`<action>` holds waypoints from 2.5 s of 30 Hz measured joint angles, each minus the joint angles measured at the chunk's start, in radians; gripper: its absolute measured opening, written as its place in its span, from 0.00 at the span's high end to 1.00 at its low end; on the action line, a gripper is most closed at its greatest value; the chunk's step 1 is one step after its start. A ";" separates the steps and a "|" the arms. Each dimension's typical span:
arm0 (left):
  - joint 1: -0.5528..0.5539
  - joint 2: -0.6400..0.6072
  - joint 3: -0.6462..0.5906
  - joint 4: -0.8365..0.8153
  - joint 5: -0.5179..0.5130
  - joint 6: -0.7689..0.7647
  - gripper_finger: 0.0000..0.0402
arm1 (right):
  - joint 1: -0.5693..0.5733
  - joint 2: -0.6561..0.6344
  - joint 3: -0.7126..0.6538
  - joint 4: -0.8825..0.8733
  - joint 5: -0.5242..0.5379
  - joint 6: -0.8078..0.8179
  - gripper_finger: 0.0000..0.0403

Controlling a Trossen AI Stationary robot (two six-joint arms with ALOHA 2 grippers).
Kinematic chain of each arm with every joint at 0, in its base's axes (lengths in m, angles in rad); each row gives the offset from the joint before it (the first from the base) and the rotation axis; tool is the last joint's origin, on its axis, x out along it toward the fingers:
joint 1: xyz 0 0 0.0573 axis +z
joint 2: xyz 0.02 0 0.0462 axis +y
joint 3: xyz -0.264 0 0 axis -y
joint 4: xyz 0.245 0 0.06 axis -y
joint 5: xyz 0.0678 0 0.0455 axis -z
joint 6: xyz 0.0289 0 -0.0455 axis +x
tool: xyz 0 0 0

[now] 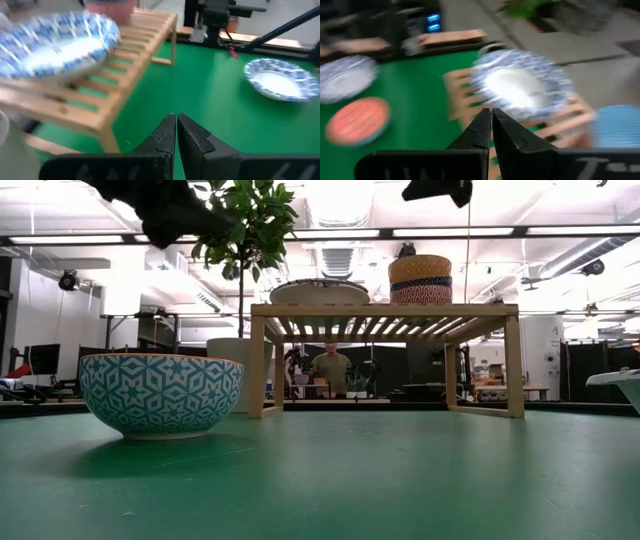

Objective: Place and stack bowls onto a shelf
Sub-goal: Stack the white patterned bowl on top of the white patterned bowls on the shelf

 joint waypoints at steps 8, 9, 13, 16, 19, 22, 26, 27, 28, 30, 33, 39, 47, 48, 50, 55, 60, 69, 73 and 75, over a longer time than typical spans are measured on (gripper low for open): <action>-0.023 0.000 0.000 -0.017 0.305 -0.284 1.00 | 0.276 -0.121 -0.271 0.220 -0.016 0.003 0.98; -0.032 0.000 0.000 -0.019 0.308 -0.335 1.00 | 0.298 -0.127 -0.299 0.249 -0.014 0.003 0.98; -0.086 0.038 0.000 -0.012 0.336 -0.549 1.00 | 0.366 -0.144 -0.389 0.348 -0.012 -0.014 0.98; -0.152 0.104 0.013 -0.022 0.393 -0.714 1.00 | 0.386 -0.152 -0.426 0.383 -0.013 -0.032 0.98; -0.219 0.188 0.073 -0.067 0.432 -0.847 1.00 | 0.388 -0.147 -0.448 0.395 -0.011 -0.033 0.98; -0.283 0.278 0.167 -0.217 0.461 -0.928 1.00 | 0.388 -0.146 -0.457 0.399 -0.011 -0.049 0.98; -0.354 0.408 0.305 -0.523 0.461 -1.030 1.00 | 0.388 -0.147 -0.459 0.398 -0.012 -0.077 0.98; -0.369 0.440 0.338 -0.604 0.461 -1.054 1.00 | 0.388 -0.147 -0.459 0.399 -0.012 -0.077 0.98; -0.382 0.471 0.368 -0.678 0.461 -1.075 1.00 | 0.388 -0.149 -0.459 0.398 -0.012 -0.078 0.98; -0.407 0.534 0.422 -0.779 0.470 -1.108 1.00 | 0.388 -0.150 -0.459 0.398 -0.012 -0.077 0.98; -0.425 0.610 0.478 -0.868 0.524 -1.140 1.00 | 0.388 -0.150 -0.466 0.397 -0.013 -0.078 0.98; -0.444 0.717 0.521 -0.862 0.592 -1.159 0.86 | 0.388 -0.151 -0.495 0.394 -0.016 -0.076 0.98; -0.467 0.825 0.514 -0.828 0.591 -1.208 0.61 | 0.388 -0.151 -0.496 0.396 -0.016 -0.076 0.98; -0.469 0.837 0.514 -0.826 0.591 -1.211 0.59 | 0.388 -0.151 -0.496 0.397 -0.016 -0.076 0.98; -0.472 0.859 0.514 -0.833 0.589 -1.222 0.58 | 0.388 -0.151 -0.496 0.396 -0.016 -0.076 0.98; -0.480 0.895 0.513 -0.832 0.561 -1.236 0.59 | 0.388 -0.151 -0.495 0.396 -0.016 -0.074 0.98; -0.482 0.896 0.511 -0.828 0.522 -1.261 0.66 | 0.388 -0.151 -0.494 0.396 -0.016 -0.058 0.98; -0.484 0.902 0.470 -0.771 0.508 -1.303 0.87 | 0.388 -0.151 -0.494 0.395 -0.016 -0.058 0.98; -0.484 0.902 0.467 -0.763 0.507 -1.302 0.97 | 0.388 -0.151 -0.494 0.395 -0.016 -0.058 0.98; -0.484 0.898 0.466 -0.763 0.518 -1.292 0.99 | 0.388 -0.151 -0.494 0.394 -0.016 -0.058 0.98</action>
